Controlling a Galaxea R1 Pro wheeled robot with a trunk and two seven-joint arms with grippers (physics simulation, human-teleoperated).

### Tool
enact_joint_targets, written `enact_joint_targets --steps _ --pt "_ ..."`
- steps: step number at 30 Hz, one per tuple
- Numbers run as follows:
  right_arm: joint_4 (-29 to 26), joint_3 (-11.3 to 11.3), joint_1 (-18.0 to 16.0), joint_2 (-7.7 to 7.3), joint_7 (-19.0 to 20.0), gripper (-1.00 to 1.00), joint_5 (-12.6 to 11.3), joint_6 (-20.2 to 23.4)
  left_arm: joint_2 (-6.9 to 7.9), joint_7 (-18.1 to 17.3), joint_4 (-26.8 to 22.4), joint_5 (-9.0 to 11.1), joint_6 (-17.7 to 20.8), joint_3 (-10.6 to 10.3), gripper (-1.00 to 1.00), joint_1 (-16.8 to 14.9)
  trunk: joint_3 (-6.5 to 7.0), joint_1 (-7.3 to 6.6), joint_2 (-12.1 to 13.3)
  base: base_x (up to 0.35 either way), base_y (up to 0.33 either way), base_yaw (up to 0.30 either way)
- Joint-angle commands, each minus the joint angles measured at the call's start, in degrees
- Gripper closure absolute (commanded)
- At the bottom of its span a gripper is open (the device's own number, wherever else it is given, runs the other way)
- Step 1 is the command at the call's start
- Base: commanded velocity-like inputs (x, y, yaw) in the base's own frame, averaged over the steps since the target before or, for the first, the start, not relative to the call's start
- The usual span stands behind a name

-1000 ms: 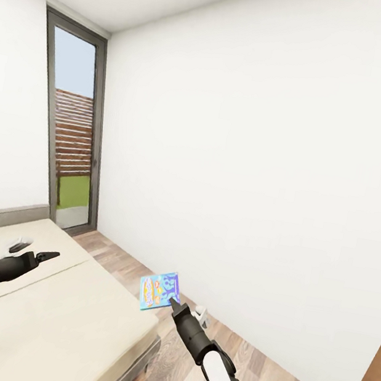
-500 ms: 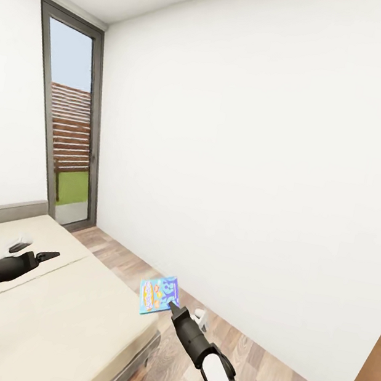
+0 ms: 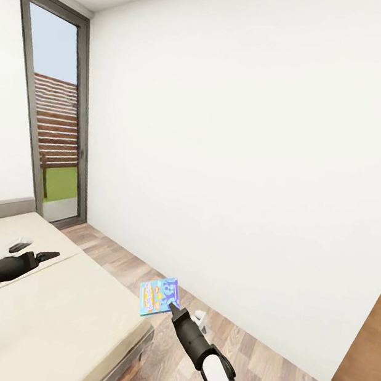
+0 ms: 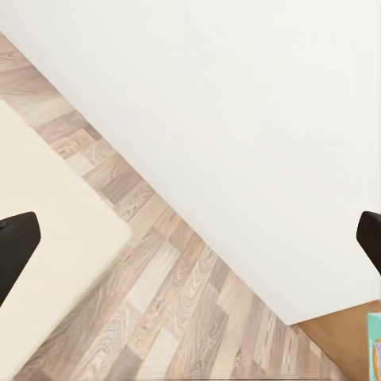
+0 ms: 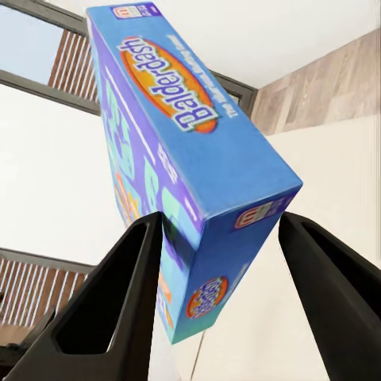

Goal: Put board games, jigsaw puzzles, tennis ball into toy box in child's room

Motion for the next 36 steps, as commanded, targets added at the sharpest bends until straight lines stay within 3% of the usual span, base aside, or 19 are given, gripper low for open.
enact_joint_targets --steps 1,36 --pt "0.0 0.0 0.0 0.0 0.1 1.0 -0.5 0.2 0.0 -0.2 0.0 0.1 0.4 0.1 -1.0 0.0 -0.09 0.02 -0.1 0.0 0.0 -0.19" --pt "0.0 0.1 0.0 0.04 0.1 1.0 -0.5 0.2 0.0 -0.2 0.0 0.1 0.4 0.1 -1.0 0.0 -1.85 0.02 -0.1 0.0 0.0 -0.217"
